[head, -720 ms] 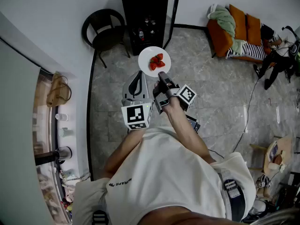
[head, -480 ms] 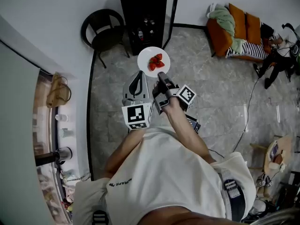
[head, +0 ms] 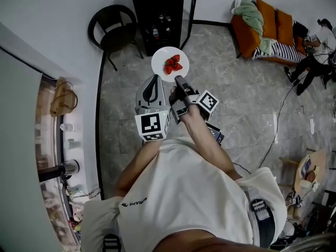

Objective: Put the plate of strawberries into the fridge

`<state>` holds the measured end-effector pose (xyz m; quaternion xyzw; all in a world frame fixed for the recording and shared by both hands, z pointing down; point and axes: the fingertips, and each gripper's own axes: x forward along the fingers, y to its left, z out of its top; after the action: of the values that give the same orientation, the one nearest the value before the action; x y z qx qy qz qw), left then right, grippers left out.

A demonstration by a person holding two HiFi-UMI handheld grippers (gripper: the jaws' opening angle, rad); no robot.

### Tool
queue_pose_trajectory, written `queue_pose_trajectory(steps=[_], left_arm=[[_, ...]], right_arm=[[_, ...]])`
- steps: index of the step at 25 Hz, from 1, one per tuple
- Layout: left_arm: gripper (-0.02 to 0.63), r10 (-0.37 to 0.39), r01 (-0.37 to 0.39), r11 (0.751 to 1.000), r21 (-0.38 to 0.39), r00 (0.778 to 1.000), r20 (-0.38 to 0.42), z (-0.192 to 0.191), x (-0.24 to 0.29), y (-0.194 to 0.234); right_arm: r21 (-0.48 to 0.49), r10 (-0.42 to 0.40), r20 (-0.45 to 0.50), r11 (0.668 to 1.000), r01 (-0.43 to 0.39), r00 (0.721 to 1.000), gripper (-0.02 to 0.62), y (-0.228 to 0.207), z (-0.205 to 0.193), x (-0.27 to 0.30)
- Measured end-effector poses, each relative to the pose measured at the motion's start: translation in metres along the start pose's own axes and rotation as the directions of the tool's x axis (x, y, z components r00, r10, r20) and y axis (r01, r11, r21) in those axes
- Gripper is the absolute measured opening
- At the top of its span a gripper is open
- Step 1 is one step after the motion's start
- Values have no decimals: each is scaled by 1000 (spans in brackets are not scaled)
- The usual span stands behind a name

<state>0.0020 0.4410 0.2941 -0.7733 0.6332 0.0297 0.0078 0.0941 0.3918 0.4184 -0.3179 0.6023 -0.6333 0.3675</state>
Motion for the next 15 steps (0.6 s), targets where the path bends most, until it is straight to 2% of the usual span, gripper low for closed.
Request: queue_pose_trajectory(steps=[7, 10, 15], left_arm=[[2, 34, -34, 999, 21, 999, -3, -2, 6, -30], [2, 50, -49, 998, 46, 999, -2, -6, 10, -41], [2, 75, -74, 996, 51, 997, -10, -10, 11, -54]], right_arm=[[14, -25, -28, 1000, 26, 999, 23, -1, 26, -14], [11, -6, -43, 1000, 7, 999, 23, -5, 40, -15], [37, -13, -70, 999, 16, 997, 23, -2, 46, -18]])
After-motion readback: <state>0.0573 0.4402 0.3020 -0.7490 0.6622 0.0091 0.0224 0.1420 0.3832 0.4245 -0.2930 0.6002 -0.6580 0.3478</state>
